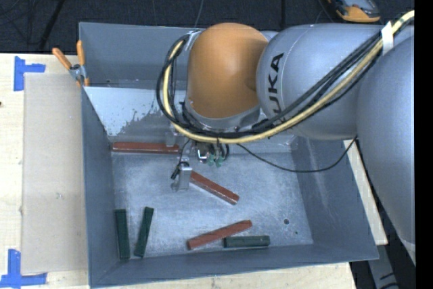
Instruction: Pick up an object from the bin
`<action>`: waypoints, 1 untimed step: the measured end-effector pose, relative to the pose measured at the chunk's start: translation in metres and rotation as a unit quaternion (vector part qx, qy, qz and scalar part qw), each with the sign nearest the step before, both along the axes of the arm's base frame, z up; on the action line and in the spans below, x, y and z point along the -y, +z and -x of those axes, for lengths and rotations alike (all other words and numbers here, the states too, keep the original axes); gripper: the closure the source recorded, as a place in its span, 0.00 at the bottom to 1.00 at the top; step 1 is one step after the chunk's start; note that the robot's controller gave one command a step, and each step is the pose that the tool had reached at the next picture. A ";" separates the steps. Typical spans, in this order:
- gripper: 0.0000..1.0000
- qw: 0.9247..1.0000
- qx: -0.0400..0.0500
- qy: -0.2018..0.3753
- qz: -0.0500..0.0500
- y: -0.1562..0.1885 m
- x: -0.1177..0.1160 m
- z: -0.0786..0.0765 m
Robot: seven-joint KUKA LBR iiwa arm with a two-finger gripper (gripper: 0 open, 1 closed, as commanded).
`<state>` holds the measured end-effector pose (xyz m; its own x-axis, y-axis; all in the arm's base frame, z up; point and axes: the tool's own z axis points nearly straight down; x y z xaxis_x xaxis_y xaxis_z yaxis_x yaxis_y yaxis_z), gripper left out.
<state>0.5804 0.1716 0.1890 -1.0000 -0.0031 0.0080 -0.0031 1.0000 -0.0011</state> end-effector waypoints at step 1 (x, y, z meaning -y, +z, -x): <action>0.00 0.999 0.000 0.047 0.001 -0.124 0.121 0.004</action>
Offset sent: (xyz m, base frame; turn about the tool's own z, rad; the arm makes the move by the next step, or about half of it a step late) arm -0.0017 -0.1162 -0.1190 -0.0998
